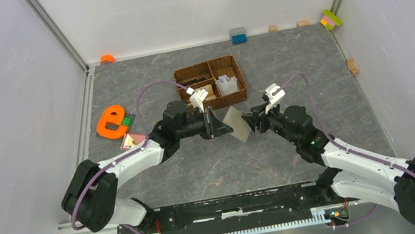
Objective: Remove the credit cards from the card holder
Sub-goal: Open the card holder.
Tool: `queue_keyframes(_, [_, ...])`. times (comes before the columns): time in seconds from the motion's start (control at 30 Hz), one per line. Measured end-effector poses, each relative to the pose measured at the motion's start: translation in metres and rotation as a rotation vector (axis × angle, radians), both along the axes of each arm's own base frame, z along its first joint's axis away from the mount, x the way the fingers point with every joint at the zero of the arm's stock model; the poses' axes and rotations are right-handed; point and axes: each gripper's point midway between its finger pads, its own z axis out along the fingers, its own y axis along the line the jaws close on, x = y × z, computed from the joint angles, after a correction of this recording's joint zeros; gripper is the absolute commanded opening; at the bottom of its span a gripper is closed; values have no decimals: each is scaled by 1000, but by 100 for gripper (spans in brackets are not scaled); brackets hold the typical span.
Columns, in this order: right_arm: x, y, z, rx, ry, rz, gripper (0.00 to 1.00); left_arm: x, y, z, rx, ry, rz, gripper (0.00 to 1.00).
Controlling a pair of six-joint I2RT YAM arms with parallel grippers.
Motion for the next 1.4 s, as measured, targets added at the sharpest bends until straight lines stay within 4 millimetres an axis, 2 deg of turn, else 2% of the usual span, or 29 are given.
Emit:
queue_keyframes(0.07, [2, 0, -3, -15, 13, -3, 32, 0, 1, -1, 5, 4, 4, 6])
queue_keyframes(0.23, [4, -2, -5, -31, 29, -21, 15, 0, 1, -2, 8, 8, 4, 6])
queue_keyframes(0.3, [4, -2, -5, -33, 30, -23, 6, 0, 1, -2, 6, 7, 2, 6])
queue_keyframes(0.4, [4, -2, -6, -34, 33, -22, 0, -1, 1, -2, 6, 8, 0, 8])
queue_keyframes(0.53, [4, -2, -6, -32, 35, -23, 0, 0, 1, -3, 13, 4, 3, 14])
queue_keyframes(0.67, [4, -3, -6, -30, 36, -28, 0, 7, 4, -7, 56, 7, 41, 38])
queue_keyframes(0.77, [5, -4, -8, -29, 46, -40, 0, 15, 9, -12, 105, 0, 82, 50])
queue_keyframes(0.93, [11, 1, -32, -88, 157, -48, 0, 35, 16, -23, 182, 9, 154, 56])
queue_keyframes(1.17, [14, 9, -52, -122, 249, -42, 0, 52, 38, -70, 293, 120, 226, 58])
queue_keyframes(1.4, [12, 7, -56, -130, 266, -44, 0, 49, 38, -73, 305, 133, 218, 60])
